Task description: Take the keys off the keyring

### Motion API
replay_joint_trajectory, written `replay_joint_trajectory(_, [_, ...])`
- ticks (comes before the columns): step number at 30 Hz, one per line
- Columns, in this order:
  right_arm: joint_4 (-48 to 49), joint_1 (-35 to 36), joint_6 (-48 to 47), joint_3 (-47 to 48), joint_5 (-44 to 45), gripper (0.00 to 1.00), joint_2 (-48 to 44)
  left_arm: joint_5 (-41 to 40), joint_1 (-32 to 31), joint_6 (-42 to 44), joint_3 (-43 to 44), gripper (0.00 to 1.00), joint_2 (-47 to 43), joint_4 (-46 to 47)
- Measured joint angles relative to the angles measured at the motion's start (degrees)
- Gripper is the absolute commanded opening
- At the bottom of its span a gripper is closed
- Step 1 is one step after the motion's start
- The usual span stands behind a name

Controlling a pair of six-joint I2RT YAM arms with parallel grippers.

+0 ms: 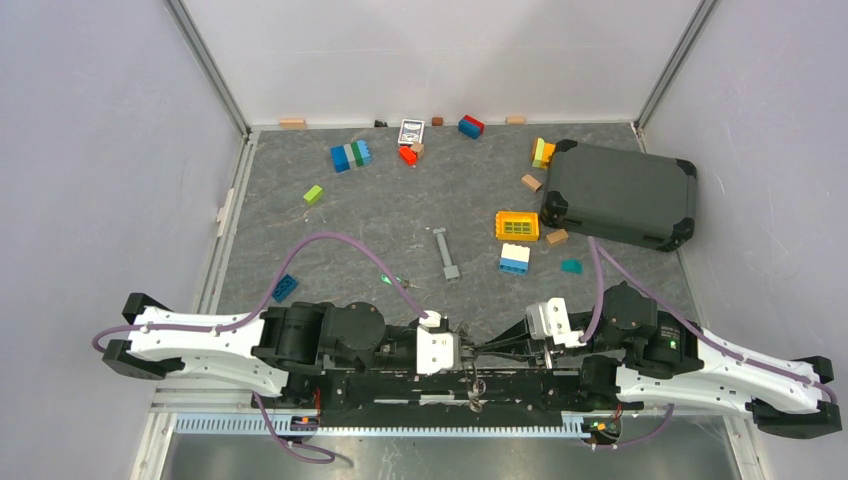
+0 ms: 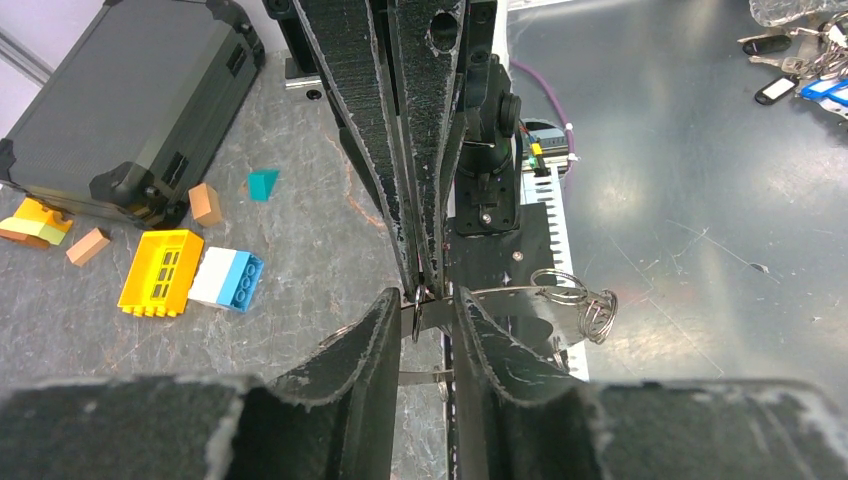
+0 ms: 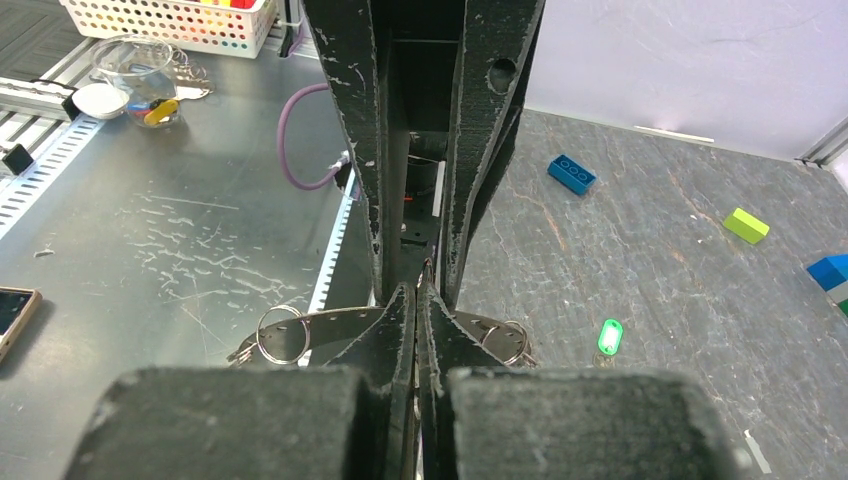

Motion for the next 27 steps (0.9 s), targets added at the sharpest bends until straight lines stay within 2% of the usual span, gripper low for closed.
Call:
replay_joint_trajectory(4, [0.0,0.0,-0.1,0.0,0.0,0.00,0.0,0.0,0.0,0.0,0.0,0.41,0.0,0.3])
replay_joint_trajectory(12, [0.0,0.0,-0.2,0.0,0.0,0.00,0.0,0.0,0.0,0.0,0.0,0.34,-0.2,1.3])
replay_joint_trajectory(22, [-0.1,0.0,-0.6,0.0,0.0,0.00,0.0,-0.6,0.0,0.0,0.0,0.39,-0.3,0.0])
replay_joint_trajectory(27, [-0.1,0.0,-0.9,0.0,0.0,0.00,-0.1,-1.5,0.0,0.3,0.0,0.38,-1.2,-0.7])
